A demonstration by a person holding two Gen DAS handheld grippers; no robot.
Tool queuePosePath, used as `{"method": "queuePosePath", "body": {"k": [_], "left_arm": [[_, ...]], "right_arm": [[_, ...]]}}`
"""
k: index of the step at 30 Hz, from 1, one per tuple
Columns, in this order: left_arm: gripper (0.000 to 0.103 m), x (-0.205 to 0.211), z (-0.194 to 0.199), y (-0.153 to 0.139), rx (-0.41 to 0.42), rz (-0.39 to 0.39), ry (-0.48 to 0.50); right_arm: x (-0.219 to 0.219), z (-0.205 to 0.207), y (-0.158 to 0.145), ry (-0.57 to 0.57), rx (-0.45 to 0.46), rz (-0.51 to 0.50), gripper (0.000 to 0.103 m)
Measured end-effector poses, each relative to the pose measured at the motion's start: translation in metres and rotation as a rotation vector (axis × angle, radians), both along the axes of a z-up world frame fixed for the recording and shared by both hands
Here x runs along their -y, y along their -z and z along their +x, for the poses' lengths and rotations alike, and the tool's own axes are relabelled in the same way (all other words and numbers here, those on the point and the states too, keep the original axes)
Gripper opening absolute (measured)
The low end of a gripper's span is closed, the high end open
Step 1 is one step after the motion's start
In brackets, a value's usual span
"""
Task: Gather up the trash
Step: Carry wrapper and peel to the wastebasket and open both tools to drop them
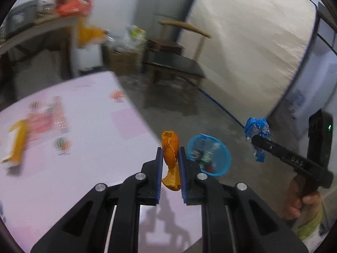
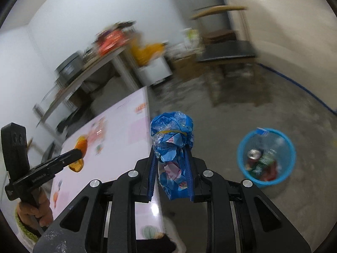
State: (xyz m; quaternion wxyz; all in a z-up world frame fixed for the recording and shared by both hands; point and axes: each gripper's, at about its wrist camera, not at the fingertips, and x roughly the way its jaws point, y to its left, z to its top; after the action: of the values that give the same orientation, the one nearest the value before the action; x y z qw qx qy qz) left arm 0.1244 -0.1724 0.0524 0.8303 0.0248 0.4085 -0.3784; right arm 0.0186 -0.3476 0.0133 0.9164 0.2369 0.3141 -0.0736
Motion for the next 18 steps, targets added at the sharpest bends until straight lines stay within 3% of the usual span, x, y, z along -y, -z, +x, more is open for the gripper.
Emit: {"method": "queuePosePath", "body": {"k": [5, 11, 15, 18], "left_arm": [[0.014, 0.070, 0.011, 0.021, -0.131, 0.012, 0.125], [0.014, 0.160, 0.016, 0.062, -0.278, 0.081, 0.239], [0.014, 0.213, 0.021, 0.081, -0.330, 0.117, 0.273], [0.014, 0.251, 0.028, 0.086, -0.302, 0.137, 0.271]], "right_arm": [[0.050, -0.027, 0.037, 0.141, -0.077, 0.082, 0.023], [0.095, -0.036, 0.089, 0.240, -0.176, 0.196, 0.023], [0.123, -0.031, 0.110, 0.268, -0.204, 0.244, 0.023], [0.147, -0.014, 0.121, 0.305, -0.215, 0.246, 0.025]]}}
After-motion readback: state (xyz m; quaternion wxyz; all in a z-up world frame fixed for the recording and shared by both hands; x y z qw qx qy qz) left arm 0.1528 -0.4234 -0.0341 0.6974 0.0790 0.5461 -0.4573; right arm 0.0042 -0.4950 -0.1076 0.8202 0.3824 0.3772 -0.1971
